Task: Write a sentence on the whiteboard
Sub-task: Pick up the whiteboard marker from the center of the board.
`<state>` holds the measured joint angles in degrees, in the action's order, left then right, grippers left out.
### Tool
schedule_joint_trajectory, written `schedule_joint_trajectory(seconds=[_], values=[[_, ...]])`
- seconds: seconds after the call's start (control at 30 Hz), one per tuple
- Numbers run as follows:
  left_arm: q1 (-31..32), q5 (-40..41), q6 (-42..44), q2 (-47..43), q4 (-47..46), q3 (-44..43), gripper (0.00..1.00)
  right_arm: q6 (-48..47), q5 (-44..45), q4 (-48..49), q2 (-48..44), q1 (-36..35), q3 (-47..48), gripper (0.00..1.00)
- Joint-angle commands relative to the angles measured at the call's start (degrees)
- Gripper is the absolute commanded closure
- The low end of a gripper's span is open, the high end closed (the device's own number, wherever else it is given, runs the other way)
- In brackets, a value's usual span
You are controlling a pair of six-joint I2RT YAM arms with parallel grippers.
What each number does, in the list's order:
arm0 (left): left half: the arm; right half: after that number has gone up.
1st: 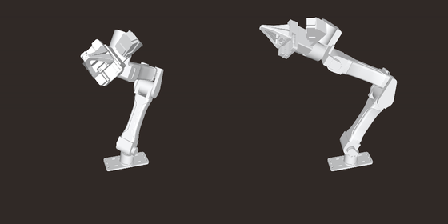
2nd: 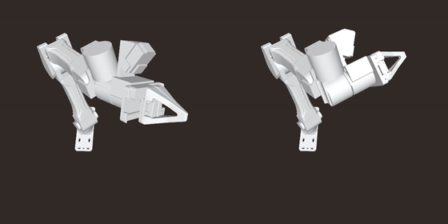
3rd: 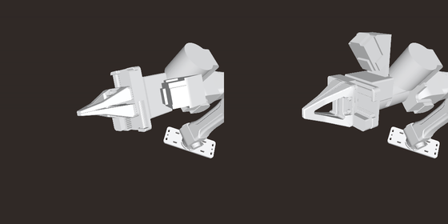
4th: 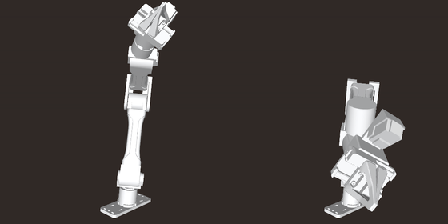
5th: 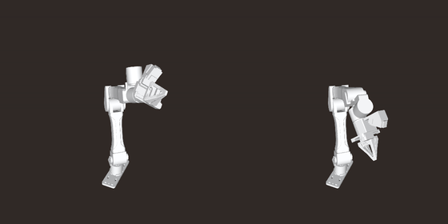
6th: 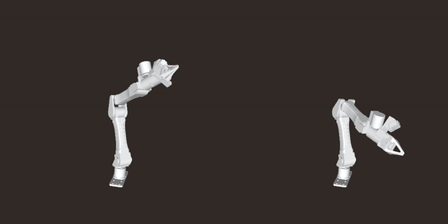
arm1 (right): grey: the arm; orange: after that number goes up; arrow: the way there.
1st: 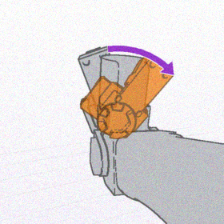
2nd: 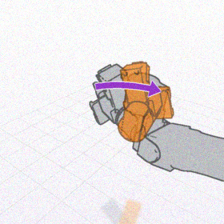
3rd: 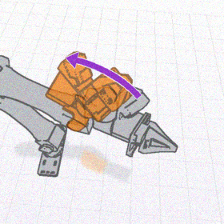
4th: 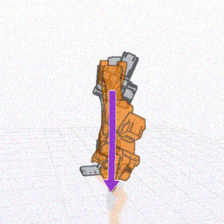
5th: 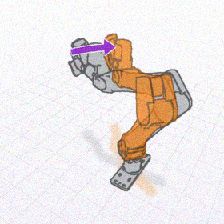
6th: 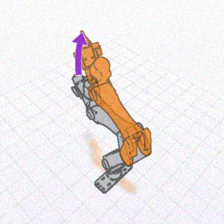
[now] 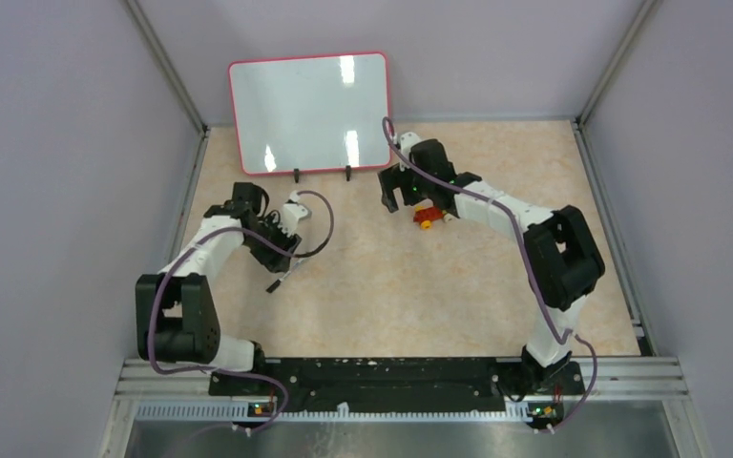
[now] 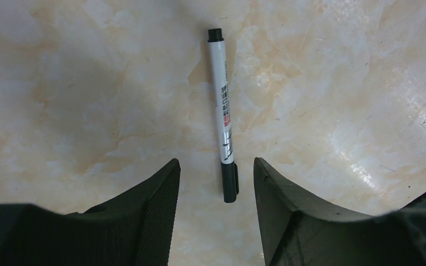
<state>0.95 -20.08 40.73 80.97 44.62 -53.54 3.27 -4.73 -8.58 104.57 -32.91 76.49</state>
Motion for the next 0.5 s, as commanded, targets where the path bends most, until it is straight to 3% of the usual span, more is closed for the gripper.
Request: schedule_joint_trajectory(seconds=[0.0, 0.47], values=[[2.0, 0.4, 1.0, 2.3, 0.0, 0.7, 0.44, 1.1, 2.9, 1.0, 1.4, -1.5, 3.9, 0.11], [7.6, 5.8, -1.1, 8.5, -3.8, 3.7, 0.56, 3.7, 4.6, 1.4, 7.2, -2.6, 9.3, 0.09]])
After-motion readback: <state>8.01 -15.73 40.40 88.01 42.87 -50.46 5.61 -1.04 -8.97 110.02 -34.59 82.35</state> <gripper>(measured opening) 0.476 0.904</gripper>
